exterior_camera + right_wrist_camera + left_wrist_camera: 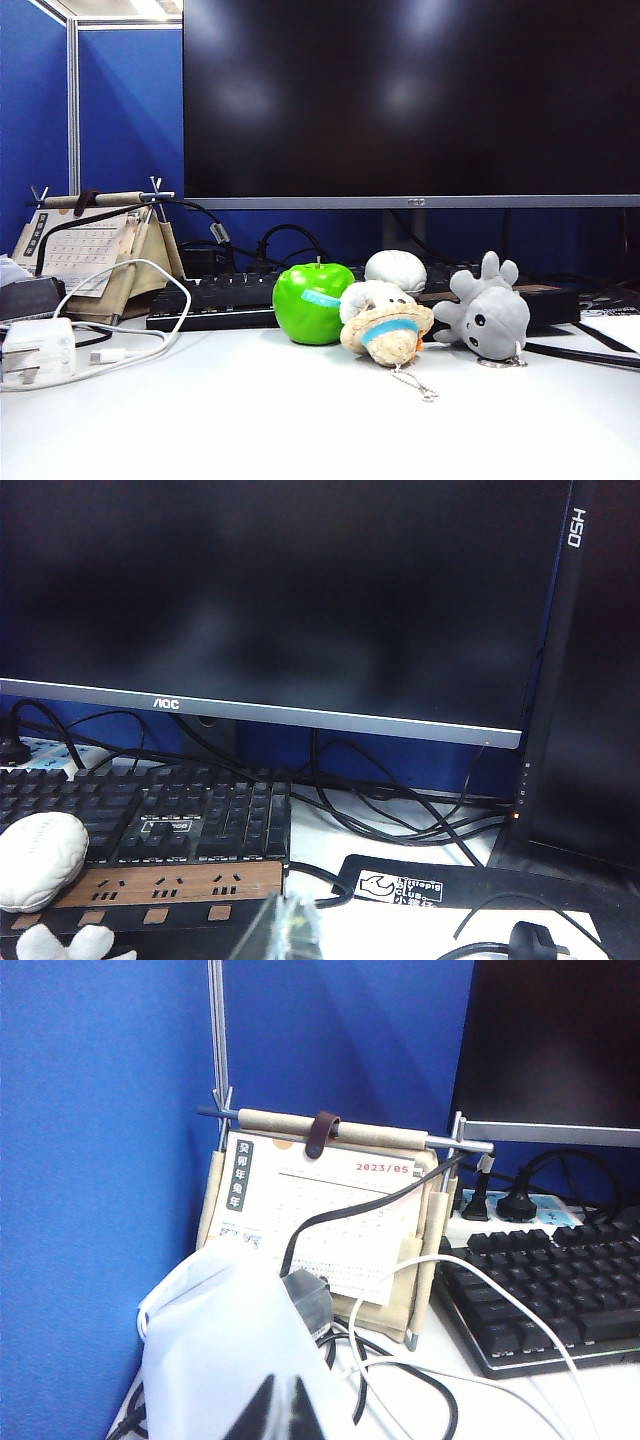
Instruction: Place the tilting octopus upright.
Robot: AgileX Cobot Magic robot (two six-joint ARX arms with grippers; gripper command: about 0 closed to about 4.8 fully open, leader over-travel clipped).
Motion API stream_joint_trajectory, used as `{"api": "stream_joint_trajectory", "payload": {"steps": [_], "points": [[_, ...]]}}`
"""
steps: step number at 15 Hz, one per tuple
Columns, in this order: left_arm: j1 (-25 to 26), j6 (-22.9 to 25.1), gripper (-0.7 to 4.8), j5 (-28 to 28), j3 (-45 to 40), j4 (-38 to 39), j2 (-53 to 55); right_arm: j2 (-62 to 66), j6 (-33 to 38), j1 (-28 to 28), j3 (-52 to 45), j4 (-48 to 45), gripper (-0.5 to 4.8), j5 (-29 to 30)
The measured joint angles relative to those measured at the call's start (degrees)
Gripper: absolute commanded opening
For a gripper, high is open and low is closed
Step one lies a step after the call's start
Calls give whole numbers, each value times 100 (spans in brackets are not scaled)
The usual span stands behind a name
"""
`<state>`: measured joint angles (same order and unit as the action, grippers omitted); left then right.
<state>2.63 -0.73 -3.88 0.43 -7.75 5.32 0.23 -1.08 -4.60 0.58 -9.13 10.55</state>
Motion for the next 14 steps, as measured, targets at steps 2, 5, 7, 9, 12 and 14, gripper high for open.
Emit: {"api": "stream_joint_trajectory", "payload": {"steps": [2,5,7,9,12,14], "points": [[0,0,22,0,0,0,0,0,0,0,0,0,-6,0],[0,0,22,0,0,0,0,0,0,4,0,0,-6,0],[0,0,22,0,0,0,0,0,0,4,0,0,-6,0],[0,0,22,0,0,-4,0,0,0,4,0,-2,-6,-15],[0,-463,22,-13,2,-599,2,0,55,4,0,-404,-6,-22],[0,-949,22,-20,79,-1320,0,0,382,2,105,-1034,-6,-24]]}}
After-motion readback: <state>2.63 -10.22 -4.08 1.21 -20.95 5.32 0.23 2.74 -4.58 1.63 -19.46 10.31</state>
